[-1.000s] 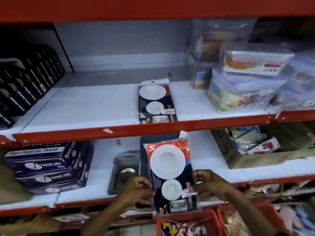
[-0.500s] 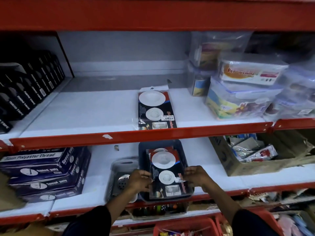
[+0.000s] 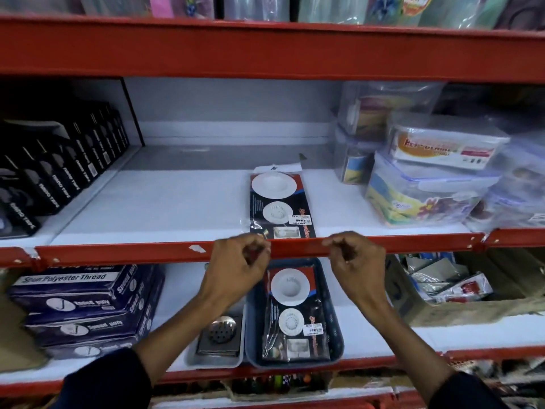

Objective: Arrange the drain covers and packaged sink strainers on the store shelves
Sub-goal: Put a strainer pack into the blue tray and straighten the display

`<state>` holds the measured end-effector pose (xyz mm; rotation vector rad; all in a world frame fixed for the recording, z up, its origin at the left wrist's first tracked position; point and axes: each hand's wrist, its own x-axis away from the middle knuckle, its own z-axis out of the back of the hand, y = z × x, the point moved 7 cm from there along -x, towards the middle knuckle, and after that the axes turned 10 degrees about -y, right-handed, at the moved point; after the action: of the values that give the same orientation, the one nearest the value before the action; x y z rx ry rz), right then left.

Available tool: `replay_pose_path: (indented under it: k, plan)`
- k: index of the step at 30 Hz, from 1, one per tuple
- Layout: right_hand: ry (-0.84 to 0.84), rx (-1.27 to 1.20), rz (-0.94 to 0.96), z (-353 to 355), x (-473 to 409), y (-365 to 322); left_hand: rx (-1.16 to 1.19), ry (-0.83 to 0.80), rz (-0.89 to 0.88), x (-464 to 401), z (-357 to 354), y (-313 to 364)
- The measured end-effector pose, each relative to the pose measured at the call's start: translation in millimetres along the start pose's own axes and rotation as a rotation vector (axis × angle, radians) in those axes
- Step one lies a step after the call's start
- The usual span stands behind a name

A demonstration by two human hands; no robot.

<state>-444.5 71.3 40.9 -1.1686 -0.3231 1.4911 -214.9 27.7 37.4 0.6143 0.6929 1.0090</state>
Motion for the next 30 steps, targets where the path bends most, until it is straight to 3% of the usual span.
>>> replay_pose_path:
  k: [3,5,9,15,21,26,30]
  plan:
    - [-0.010,0.024,-0.020,-5,-40,-19,-0.001,0.170,-0.023,-28,31,15]
    - [-0.116,0.118,-0.153,-17,-67,-11,-0.006,0.202,0.044,-48,41,12]
    - [-0.413,0.287,-0.474,-41,-92,14,0.021,-0.022,0.381,-81,30,-31]
    - [-0.420,0.105,-0.606,-47,-100,25,0.277,-0.056,0.524,-97,24,-64]
    - [-0.310,-0.416,-0.589,-40,-101,28,0.582,0.044,0.387,-97,33,-45]
    - [-0.310,-0.560,-0.444,-11,-94,-5,0.696,0.004,0.281,-82,48,-11]
    - [-0.424,-0.542,-0.382,11,-69,-17,0.705,-0.100,0.261,-51,48,12]
